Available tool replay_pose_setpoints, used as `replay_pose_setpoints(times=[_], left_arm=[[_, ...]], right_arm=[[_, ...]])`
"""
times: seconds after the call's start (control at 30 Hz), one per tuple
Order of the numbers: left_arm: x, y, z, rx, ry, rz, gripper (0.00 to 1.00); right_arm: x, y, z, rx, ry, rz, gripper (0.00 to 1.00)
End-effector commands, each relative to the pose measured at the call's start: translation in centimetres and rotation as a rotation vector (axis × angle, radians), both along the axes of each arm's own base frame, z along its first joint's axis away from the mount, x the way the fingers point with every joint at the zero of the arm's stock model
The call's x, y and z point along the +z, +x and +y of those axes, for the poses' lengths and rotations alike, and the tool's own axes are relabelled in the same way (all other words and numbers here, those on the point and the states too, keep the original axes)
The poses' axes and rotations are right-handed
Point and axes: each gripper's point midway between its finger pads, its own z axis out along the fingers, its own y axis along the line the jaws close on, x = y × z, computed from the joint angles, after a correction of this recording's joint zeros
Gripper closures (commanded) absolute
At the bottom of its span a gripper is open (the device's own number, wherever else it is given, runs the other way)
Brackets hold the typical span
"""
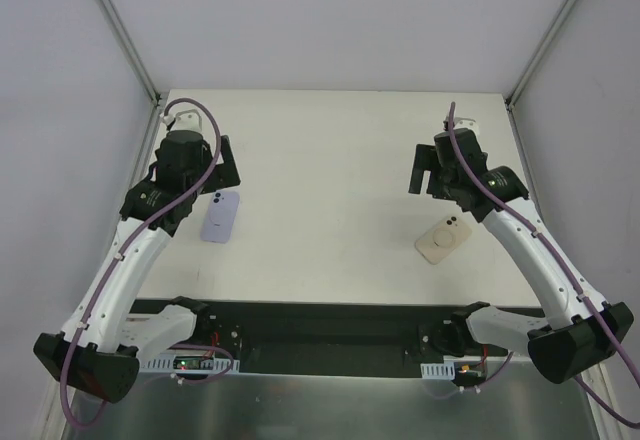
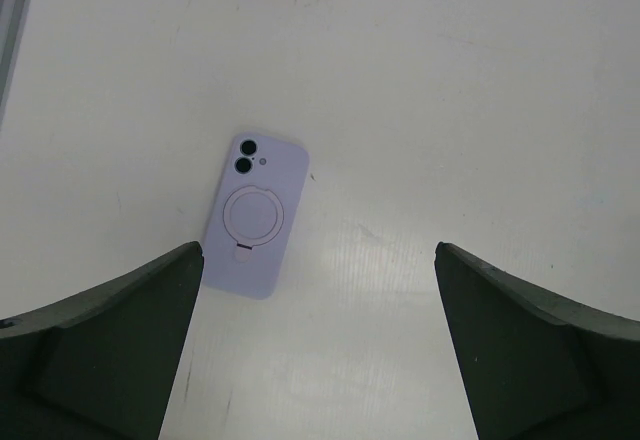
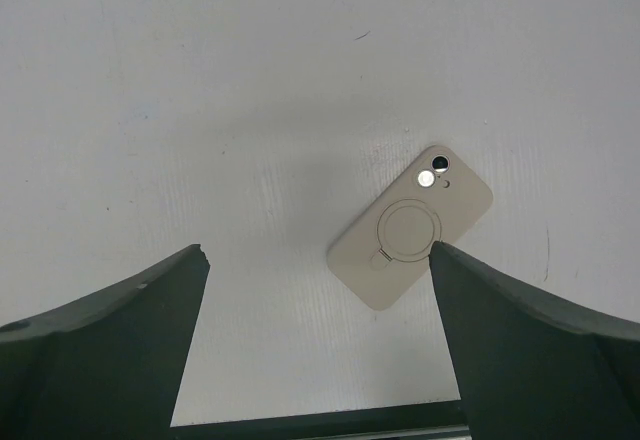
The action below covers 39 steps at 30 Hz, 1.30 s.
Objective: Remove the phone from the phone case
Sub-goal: Pick up the phone at the center of the board.
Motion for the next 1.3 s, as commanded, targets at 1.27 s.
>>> replay_pose_setpoints(times=[1.27], left_arm=[[-20.7, 0.1, 3.3, -0.020, -0.076, 0.835, 0.01]], right_arm=[[0.7, -0.8, 2.6, 0.052, 0.141, -0.049, 0.04]])
